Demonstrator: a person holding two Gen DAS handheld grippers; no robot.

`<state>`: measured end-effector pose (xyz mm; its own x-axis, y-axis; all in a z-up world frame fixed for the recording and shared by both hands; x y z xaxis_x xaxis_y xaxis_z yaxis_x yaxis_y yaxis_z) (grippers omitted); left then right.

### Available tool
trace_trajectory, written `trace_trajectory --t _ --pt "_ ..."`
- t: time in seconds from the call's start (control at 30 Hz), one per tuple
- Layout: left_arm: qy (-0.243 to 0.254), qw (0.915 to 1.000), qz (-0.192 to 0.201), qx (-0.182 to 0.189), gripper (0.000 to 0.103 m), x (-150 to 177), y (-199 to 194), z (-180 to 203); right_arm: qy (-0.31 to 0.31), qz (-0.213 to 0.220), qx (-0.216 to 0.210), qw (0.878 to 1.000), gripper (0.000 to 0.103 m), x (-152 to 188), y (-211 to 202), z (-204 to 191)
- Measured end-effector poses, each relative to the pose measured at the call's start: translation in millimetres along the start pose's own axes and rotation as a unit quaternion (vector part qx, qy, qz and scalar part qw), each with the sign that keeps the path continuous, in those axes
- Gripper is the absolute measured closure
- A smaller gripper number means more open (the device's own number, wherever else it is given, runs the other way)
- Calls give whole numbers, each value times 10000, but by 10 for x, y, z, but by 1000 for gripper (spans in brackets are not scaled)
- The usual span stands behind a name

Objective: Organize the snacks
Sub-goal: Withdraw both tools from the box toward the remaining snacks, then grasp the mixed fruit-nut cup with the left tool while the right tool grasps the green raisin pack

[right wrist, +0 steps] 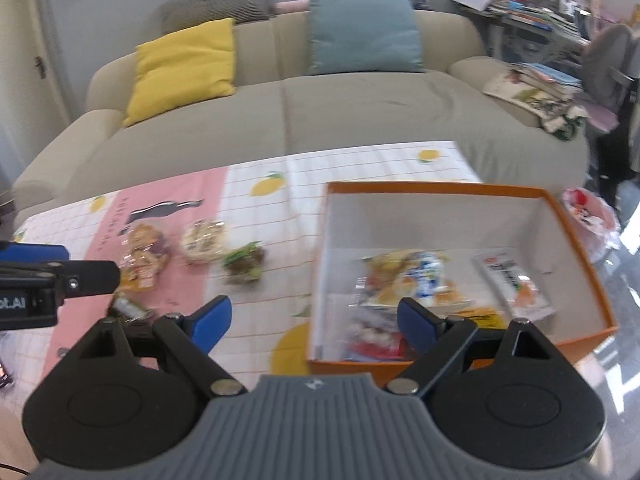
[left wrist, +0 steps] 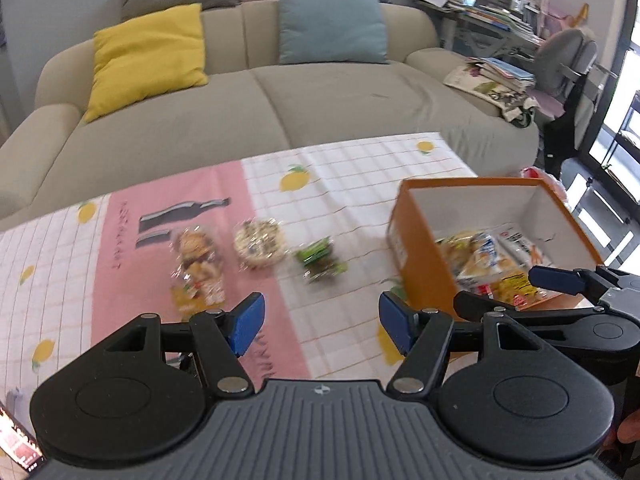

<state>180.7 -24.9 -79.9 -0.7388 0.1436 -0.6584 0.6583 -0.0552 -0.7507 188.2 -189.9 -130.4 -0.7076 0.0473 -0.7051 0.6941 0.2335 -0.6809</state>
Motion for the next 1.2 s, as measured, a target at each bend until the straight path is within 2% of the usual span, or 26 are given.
trace_trajectory --t 0.47,0.6,0.83,0.9,0.97,1.2 --pt "-918 9954 -222 -189 25 370 387 -837 -802 -89 -265 9964 15 7 592 -653" --pt "-1099 9928 -419 -209 25 469 548 -990 -994 -209 -266 9945 20 29 799 -768" --pt "-1314 9886 -651 -332 24 596 849 -1191 -1216 -479 -306 9909 20 59 1161 -817" --pt "-1531 9849 -692 -424 19 632 938 -1277 -1218 -550 -288 9906 20 48 1274 -806" --pt "-1650 9824 -759 -439 19 662 1031 -1325 -1206 -623 -278 9903 20 26 1389 -789" --pt "-1628 9793 -1122 -432 19 744 1369 -1370 -1203 -796 -192 9894 17 -79 1766 -728"
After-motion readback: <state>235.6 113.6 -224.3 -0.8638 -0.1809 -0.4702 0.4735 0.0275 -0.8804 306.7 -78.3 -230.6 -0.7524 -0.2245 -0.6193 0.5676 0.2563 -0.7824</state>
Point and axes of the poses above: each gripper's, at about its wrist camera, not at the fingertips, and y roughly the way its jaws point, z to its right, x to its underside, the point moved 8 cm from there along y, roughly the way its jaws point, and after that the axes turned 7 degrees about -x, right-handed, at the moved point
